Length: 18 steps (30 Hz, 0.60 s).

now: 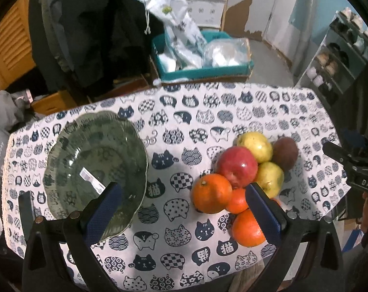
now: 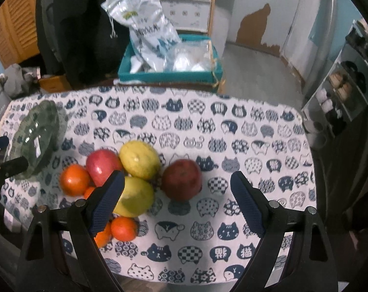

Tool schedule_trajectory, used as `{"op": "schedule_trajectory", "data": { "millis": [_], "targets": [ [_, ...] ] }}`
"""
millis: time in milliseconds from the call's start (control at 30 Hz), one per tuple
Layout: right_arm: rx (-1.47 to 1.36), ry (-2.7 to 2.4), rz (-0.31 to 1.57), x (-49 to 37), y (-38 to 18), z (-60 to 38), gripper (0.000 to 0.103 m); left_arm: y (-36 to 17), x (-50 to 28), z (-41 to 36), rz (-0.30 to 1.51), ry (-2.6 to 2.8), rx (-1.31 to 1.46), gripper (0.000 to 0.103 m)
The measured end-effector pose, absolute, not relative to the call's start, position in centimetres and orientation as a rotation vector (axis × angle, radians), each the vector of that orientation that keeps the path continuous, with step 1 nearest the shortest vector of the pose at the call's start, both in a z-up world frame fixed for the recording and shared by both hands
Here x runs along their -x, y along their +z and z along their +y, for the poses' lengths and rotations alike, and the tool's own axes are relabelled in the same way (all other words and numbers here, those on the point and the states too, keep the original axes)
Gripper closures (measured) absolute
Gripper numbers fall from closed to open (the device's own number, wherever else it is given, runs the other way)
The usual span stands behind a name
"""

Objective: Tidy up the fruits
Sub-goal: 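Lower the left tool onto an orange while the right tool approaches a red apple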

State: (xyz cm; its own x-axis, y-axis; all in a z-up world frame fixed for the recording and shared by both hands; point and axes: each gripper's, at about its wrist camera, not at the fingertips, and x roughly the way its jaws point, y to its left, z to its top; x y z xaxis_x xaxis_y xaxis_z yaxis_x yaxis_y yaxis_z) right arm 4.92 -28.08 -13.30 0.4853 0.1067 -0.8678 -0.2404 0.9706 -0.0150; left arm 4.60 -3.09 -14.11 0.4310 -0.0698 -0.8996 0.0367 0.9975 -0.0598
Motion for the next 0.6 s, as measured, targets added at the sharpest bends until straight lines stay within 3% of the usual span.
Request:
{"op": "schedule_trajectory", "data": {
  "millis": [433,600],
  "targets": [
    [0.125,0.182,1.179,-6.0,-18.7,-29.7,0.015,-19.4,-6.6,-4.8,1.243,-0.095,0.087,0.001],
    [0.109,0.167,1.191,-6.5,-19.7,-30.4,0.015,-21.3,-7.2,-5.5,1.283,-0.107,0.072,0.011]
  ]
}}
